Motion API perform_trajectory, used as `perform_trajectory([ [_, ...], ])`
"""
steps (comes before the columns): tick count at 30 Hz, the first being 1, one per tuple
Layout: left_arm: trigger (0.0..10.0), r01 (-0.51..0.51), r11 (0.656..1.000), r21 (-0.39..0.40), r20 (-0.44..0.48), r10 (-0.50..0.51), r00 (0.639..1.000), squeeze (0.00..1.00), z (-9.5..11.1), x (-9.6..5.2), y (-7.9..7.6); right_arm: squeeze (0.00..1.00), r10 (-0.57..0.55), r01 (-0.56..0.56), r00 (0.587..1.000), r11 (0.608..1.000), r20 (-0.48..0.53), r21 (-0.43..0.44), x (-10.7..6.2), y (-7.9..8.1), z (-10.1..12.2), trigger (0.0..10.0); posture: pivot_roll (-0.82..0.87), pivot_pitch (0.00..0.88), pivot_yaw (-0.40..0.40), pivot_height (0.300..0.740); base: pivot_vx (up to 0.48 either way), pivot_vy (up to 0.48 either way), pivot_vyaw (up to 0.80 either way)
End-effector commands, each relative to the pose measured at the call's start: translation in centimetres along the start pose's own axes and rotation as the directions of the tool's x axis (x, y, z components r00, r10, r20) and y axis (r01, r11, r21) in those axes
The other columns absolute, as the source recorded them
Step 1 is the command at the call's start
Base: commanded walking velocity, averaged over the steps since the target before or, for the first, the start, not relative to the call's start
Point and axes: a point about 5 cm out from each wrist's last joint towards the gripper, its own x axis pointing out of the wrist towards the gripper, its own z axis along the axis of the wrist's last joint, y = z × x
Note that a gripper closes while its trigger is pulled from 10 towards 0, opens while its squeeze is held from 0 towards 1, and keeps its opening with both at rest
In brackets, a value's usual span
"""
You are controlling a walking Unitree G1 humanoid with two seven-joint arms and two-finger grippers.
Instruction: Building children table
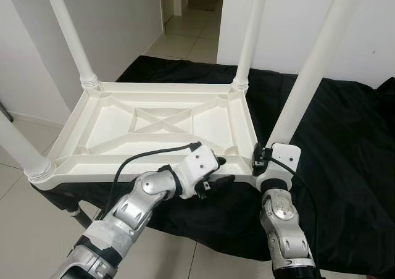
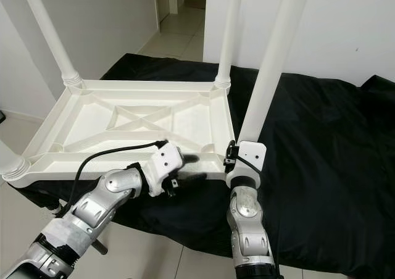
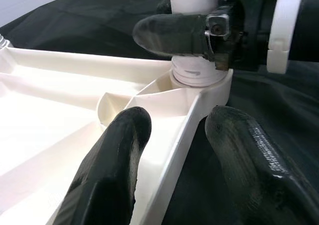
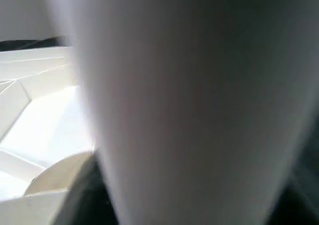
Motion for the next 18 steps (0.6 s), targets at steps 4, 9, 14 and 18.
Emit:
perform_trajectory([
  [4, 10.0, 0.067, 0.998, 0.002, 0.0, -0.067, 0.998, 0.0, 0.1, -0.1, -0.5, 1.0, 0.041, -0.039, 0.999, 0.995, -0.021, 0.087, -0.6, 0.5, -0.6, 10.0, -0.03, 0.0, -0.02, 0.74, 0.0, 0.0, 0.0],
  [9, 10.0, 0.064, 0.998, 0.0, 0.003, -0.064, 0.998, 0.0, 0.2, -0.2, -0.7, 1.0, 0.09, -0.089, 0.996, 0.993, -0.011, 0.074, -0.9, 0.4, -0.6, 10.0, -0.02, 0.003, -0.023, 0.74, 0.0, 0.0, 0.0],
  [14, 10.0, 0.06, 0.998, -0.004, 0.006, -0.06, 0.998, 0.0, 0.3, -0.1, -0.7, 0.48, 0.16, -0.162, 0.987, 0.985, 0.03, 0.065, -1.5, -1.0, -0.3, 10.0, -0.02, 0.007, -0.023, 0.74, 0.0, 0.0, 0.0],
  [18, 10.0, 0.058, 0.998, -0.002, 0.006, -0.058, 0.998, 0.0, 0.3, -0.2, -0.6, 0.0, 0.294, -0.295, 0.954, 0.955, 0.054, 0.029, -1.7, -1.8, -0.1, 10.0, -0.03, 0.01, -0.02, 0.74, 0.0, 0.0, 0.0],
])
